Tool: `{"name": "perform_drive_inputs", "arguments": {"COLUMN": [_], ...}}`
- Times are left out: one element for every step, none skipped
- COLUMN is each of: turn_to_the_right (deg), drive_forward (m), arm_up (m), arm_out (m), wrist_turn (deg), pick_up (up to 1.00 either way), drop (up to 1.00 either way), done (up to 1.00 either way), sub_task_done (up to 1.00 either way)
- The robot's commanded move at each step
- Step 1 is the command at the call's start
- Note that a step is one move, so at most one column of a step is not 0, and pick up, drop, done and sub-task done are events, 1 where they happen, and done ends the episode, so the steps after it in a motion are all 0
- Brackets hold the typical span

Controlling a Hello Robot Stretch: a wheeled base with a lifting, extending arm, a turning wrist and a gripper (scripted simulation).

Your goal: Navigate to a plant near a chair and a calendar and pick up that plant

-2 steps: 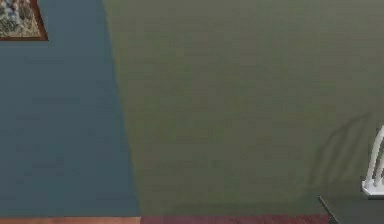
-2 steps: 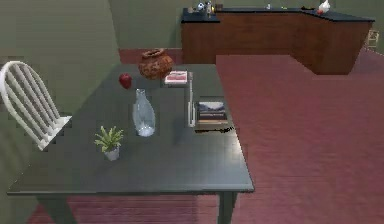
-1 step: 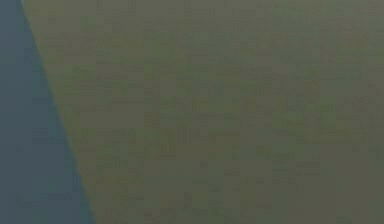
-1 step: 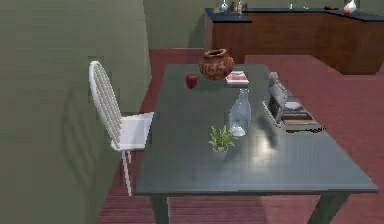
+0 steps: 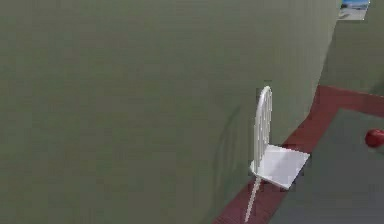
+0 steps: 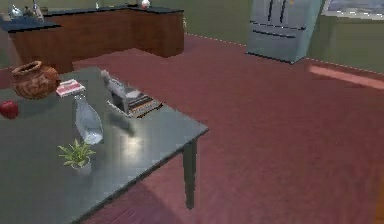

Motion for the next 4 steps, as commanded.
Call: {"name": "perform_drive_inputs", "arguments": {"turn_to_the_right": [-27.0, 0.0, 0.0, 0.0], "drive_forward": [0.00, 0.00, 0.00, 0.00], "arm_up": [0.00, 0.50, 0.34, 0.00], "arm_out": [0.00, 0.00, 0.00, 0.42], "wrist_turn": [0.0, 0.0, 0.0, 0.0], "pick_up": [0.00, 0.00, 0.00, 0.00], "drop": [0.00, 0.00, 0.00, 0.00], "done": [0.00, 0.00, 0.00, 0.00], "sub_task_done": [0.00, 0.00, 0.00, 0.00]}}
